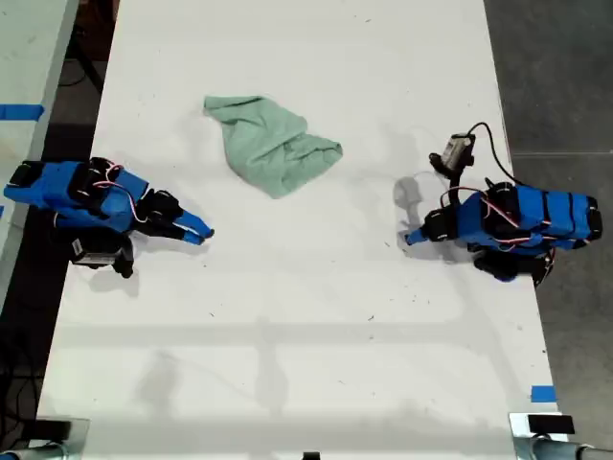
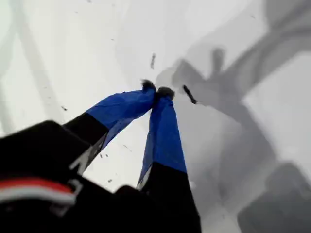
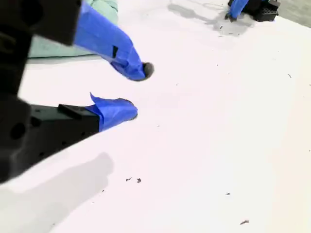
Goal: Fold t shirt
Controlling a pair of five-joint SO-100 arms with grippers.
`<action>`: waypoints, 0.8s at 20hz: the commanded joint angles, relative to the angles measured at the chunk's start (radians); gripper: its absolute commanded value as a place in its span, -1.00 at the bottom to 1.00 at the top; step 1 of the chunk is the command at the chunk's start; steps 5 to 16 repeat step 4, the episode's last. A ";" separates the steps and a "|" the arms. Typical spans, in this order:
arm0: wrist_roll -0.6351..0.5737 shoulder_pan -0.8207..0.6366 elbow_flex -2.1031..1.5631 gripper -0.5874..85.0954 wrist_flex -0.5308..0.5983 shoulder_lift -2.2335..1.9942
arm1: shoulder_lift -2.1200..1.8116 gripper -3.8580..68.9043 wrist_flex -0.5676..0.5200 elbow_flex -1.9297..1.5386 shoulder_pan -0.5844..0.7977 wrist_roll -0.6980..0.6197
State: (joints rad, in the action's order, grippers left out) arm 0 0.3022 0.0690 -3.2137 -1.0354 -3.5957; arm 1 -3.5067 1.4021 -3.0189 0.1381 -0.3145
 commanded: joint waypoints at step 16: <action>-0.196 -0.112 0.006 -0.66 -0.037 -0.006 | -0.008 -0.54 -0.133 -0.080 -0.021 -0.008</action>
